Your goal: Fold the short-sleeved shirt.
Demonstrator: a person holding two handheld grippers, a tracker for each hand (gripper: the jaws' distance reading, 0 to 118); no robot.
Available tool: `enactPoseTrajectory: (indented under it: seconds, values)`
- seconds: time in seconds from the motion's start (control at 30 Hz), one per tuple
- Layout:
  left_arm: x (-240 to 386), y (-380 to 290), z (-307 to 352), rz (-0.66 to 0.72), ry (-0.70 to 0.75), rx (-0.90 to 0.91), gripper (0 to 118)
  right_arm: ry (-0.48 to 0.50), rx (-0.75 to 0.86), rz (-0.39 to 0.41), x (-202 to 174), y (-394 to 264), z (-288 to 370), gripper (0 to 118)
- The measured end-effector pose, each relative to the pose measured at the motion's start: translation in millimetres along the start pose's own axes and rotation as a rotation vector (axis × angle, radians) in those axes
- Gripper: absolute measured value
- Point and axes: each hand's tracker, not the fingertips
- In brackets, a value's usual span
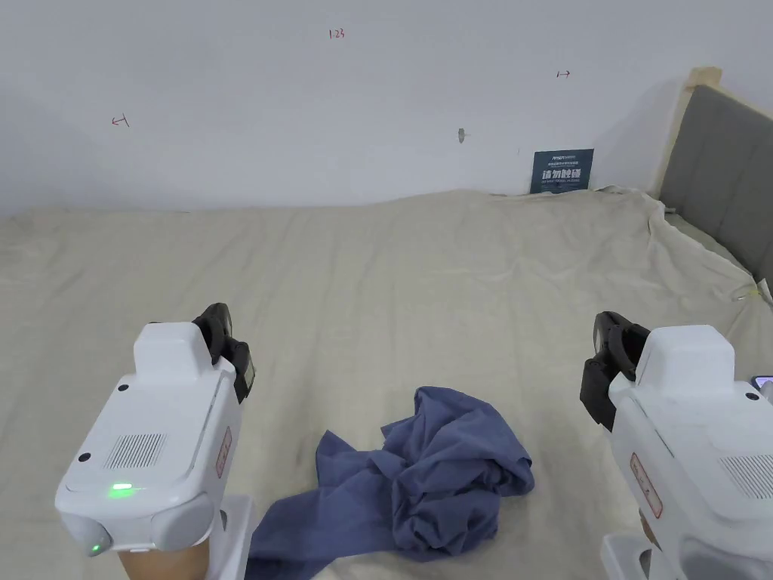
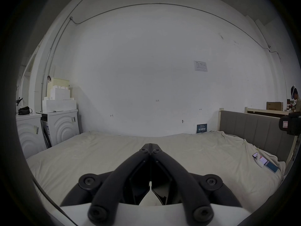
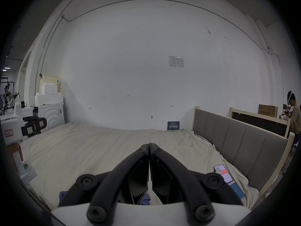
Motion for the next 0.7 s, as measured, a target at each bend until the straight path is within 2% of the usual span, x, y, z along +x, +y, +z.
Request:
enactPoseTrajectory:
  seconds: [0.47,0.7]
  values:
    - [-6,-7,0,-0.012,-0.003,-0.036,0,0.003,0.0,-0.001,0,1,0,0]
    - [-15,-36,-16,0.031,-0.037,-0.346,0,0.005,-0.017,-0.005,-1,-4,-3,0]
